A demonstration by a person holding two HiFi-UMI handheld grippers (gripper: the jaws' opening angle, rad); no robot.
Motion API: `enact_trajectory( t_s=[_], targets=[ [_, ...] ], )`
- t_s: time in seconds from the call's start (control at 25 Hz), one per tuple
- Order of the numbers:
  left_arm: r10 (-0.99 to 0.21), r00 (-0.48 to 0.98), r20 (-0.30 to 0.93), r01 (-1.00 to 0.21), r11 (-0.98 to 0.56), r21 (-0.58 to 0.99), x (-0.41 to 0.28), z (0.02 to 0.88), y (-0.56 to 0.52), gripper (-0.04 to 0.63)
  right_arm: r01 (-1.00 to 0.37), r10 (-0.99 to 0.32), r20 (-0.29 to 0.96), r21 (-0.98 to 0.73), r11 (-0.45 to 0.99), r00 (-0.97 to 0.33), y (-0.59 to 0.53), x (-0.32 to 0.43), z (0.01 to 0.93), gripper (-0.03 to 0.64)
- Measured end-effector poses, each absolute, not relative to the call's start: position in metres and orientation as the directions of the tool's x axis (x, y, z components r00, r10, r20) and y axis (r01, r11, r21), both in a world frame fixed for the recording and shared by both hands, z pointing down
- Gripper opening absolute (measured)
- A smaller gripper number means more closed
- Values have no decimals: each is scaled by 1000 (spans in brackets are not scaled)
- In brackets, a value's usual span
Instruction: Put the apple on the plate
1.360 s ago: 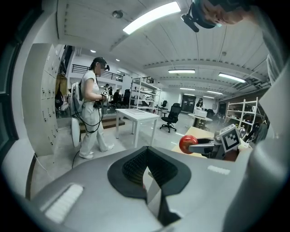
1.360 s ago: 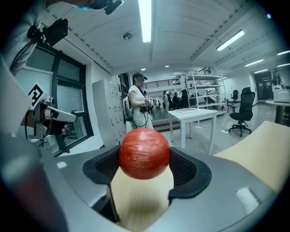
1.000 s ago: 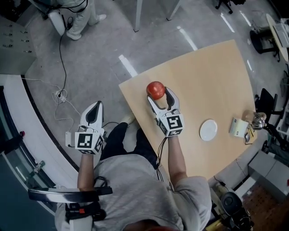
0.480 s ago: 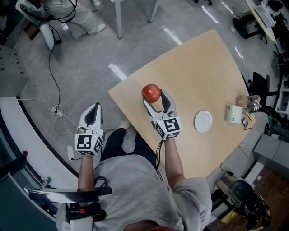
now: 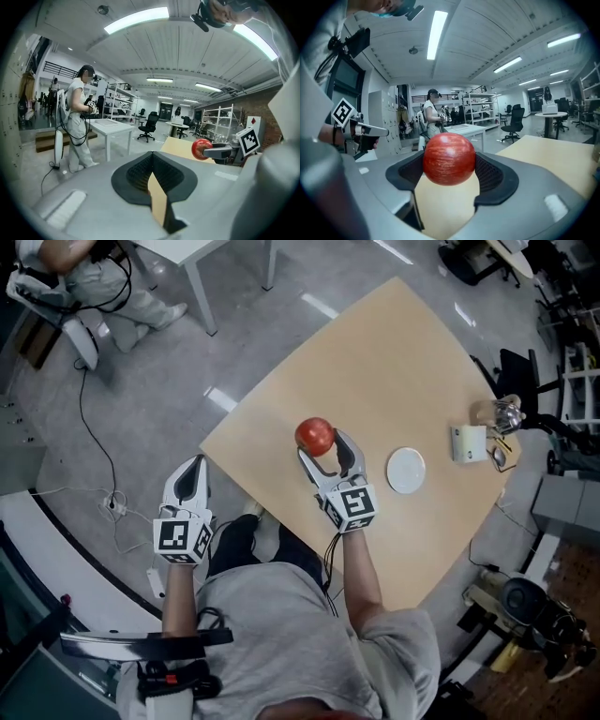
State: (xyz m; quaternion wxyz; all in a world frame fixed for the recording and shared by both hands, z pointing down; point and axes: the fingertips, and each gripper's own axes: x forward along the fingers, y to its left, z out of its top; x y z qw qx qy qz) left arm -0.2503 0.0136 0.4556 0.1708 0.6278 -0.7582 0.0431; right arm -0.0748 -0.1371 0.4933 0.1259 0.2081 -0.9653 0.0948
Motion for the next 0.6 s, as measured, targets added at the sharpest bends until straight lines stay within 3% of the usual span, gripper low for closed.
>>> enact_trajectory(
  t_s=[0.6],
  targets=[
    [-954,65,293,-988,-20,152,-182,446,-63,20,-619,-572,283,-114,777,-770,-169,26,484,341]
  ],
)
